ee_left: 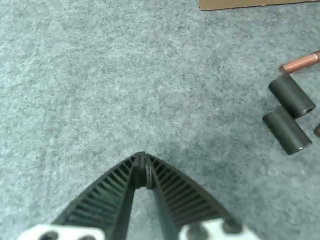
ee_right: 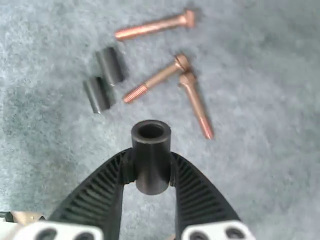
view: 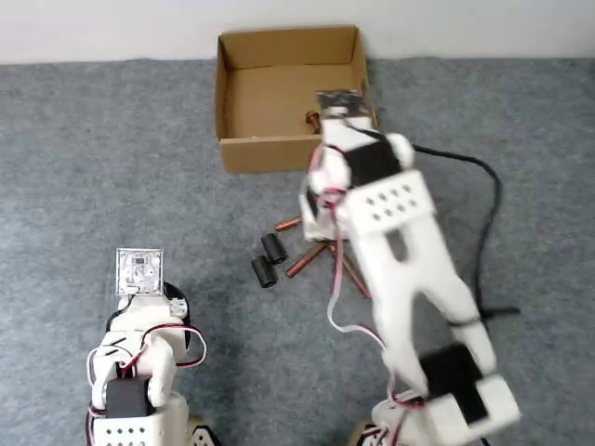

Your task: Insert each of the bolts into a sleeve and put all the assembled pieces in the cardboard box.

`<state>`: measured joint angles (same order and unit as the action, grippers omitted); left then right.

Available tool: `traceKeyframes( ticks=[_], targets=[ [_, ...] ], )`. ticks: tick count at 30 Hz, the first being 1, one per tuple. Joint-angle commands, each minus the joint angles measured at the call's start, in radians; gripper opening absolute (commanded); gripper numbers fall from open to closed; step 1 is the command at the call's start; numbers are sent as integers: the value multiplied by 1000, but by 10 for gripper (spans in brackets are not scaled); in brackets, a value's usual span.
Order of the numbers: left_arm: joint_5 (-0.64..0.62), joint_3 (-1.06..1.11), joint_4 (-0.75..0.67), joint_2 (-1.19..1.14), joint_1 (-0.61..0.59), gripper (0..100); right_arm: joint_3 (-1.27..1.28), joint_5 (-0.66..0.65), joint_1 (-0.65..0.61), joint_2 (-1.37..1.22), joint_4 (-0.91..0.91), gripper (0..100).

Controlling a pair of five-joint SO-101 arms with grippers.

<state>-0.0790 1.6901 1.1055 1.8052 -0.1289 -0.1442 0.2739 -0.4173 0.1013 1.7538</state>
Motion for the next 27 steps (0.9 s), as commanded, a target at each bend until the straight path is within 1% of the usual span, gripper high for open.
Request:
traceKeyframes(
  ticks=[1, 6, 12, 15, 20, 25, 27],
  targets=[
    [11, -7, -26, 8, -5, 5, 129, 11, 64, 200, 39, 8],
    [11, -7, -26, 8, -6, 5, 400, 12, 139, 472, -8, 8],
    [11, -13, -40, 8, -6, 5, 789, 5, 245, 862, -194, 8],
    [11, -61, -28, 2, -5, 5, 942, 5, 300, 1046, -263, 8],
    [9, -171, 9, 2, 23, 5, 1117, 5, 378, 1265, -283, 8],
    [9, -275, 95, -5, 91, 5, 1152, 5, 404, 1377, -249, 8],
    [9, -282, 94, -41, 98, 5, 1154, 8, 406, 1403, -219, 8]
  ],
)
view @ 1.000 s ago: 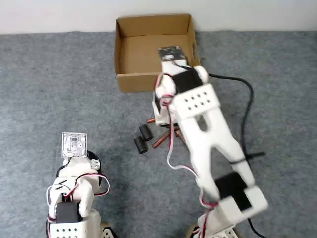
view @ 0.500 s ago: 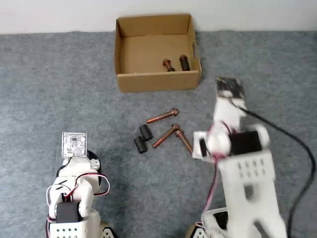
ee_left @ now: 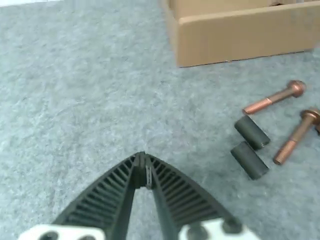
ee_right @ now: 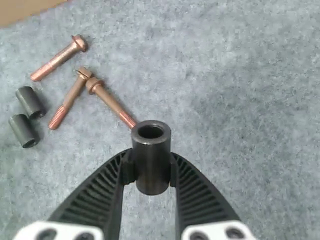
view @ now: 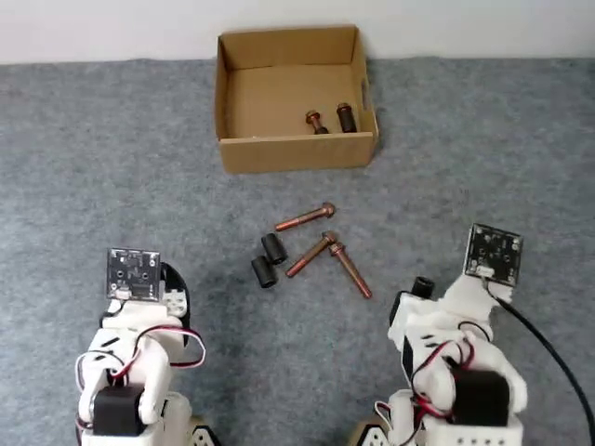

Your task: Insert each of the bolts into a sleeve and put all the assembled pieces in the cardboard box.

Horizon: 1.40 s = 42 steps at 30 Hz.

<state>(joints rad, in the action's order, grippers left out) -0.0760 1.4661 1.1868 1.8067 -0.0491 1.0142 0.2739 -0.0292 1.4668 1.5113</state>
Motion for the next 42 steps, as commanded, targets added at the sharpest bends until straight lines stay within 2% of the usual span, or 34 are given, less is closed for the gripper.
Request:
traceKeyframes(
  ticks=[1, 7, 13, 18, 27, 32, 38, 42],
  targets=[
    [6, -65, 11, -75, 23, 5, 0, 9, 18, 50, 35, 8],
    [6, -294, 5, -419, 34, 5, 38, 5, 64, 153, 25, 8],
    [6, -581, 115, -844, 196, 5, 58, 3, 64, 203, 12, 8],
    [11, -788, 140, -1120, 322, 5, 60, 3, 65, 208, 12, 8],
    [249, -1133, 163, -1574, 440, 6, 60, 5, 65, 208, 12, 8],
    [365, -1379, 322, -1834, 473, 36, 60, 5, 65, 208, 12, 8],
    [373, -1725, 520, -2116, 473, 105, 68, 5, 62, 208, 12, 8],
    [373, -1925, 568, -2263, 473, 117, 69, 5, 61, 208, 10, 8]
  ],
)
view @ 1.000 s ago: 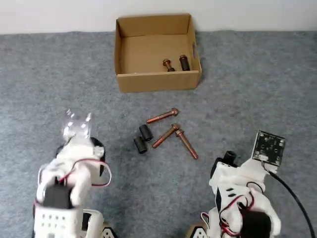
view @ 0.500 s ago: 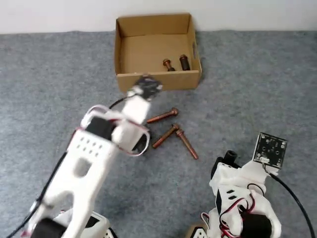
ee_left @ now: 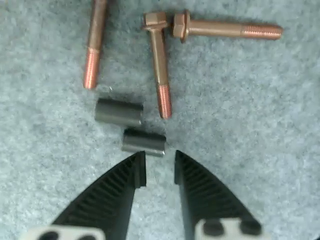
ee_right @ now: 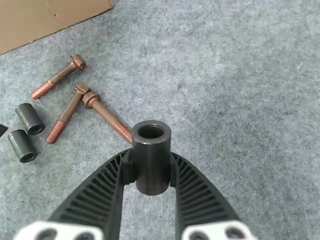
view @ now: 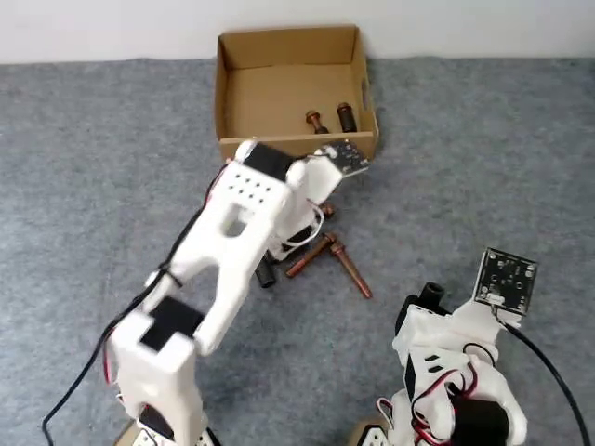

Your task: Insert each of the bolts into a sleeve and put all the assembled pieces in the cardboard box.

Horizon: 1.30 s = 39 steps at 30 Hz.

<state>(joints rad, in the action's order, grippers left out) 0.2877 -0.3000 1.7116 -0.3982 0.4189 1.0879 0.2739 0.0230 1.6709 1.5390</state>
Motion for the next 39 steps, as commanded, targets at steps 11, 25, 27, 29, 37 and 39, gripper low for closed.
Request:
traceKeyframes(
  ticks=[11, 25, 27, 29, 37, 39],
  targets=[
    [5, -332, 40, -230, 68, 179, -5, 5, 7, 4, -18, 8],
    [5, -624, 40, -534, 29, 178, -3, 5, 7, 4, -18, 8],
    [5, -657, 40, -574, 32, 178, -3, 5, 7, 4, -18, 8],
    [5, -693, 40, -609, 34, 178, -3, 5, 7, 4, -18, 8],
    [3, -842, 40, -740, 37, 177, -2, 5, 7, 4, -18, 8],
    [3, -860, 40, -761, 38, 166, -2, 5, 7, 4, -18, 8]
  ],
)
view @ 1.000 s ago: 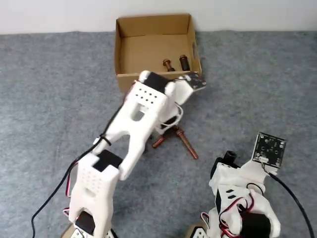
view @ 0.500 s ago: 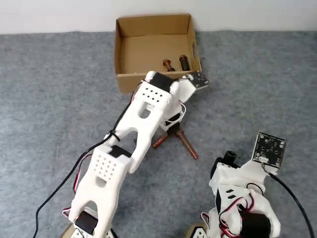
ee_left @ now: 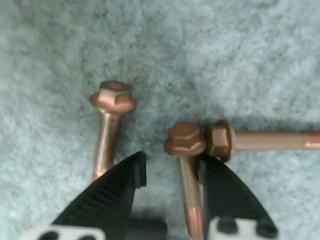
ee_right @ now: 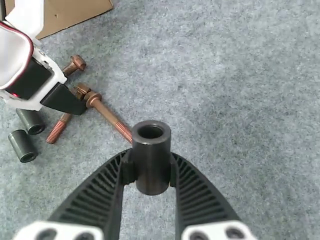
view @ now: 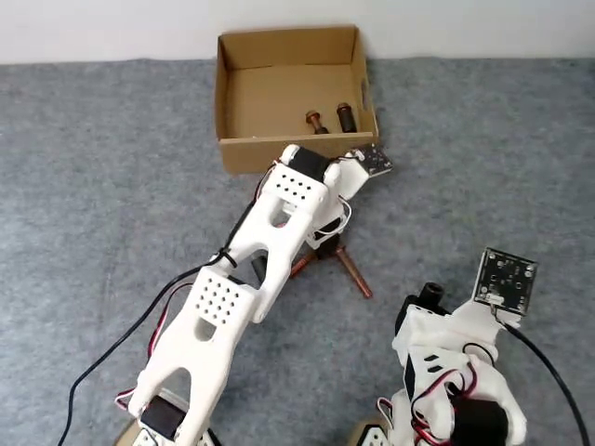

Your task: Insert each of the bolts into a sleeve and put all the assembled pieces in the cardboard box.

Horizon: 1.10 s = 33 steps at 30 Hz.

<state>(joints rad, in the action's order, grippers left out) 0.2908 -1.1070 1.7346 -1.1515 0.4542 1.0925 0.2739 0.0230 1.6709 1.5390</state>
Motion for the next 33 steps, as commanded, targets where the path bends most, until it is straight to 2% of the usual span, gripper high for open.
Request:
traceKeyframes(
  ticks=[1, 6, 13, 15, 18, 24, 33],
  targets=[
    [0, -56, 17, -12, 6, 151, -6, 5, 7, 4, -18, 8],
    [0, -50, 20, -8, 38, 13, -3, 5, 7, 4, -18, 8],
    [-2, -48, 20, 68, 84, 5, -3, 5, 5, 4, -18, 8],
    [-69, -48, 20, 103, 92, 5, -3, 5, 5, 4, -18, 8],
    [-282, -27, 23, 166, 94, 5, -3, 5, 5, 4, -18, 8],
    [-319, 228, 21, 408, 94, 4, -3, 5, 5, 4, -18, 8],
    [-358, 654, -28, 910, 115, 3, -3, 5, 5, 4, -18, 8]
  ],
)
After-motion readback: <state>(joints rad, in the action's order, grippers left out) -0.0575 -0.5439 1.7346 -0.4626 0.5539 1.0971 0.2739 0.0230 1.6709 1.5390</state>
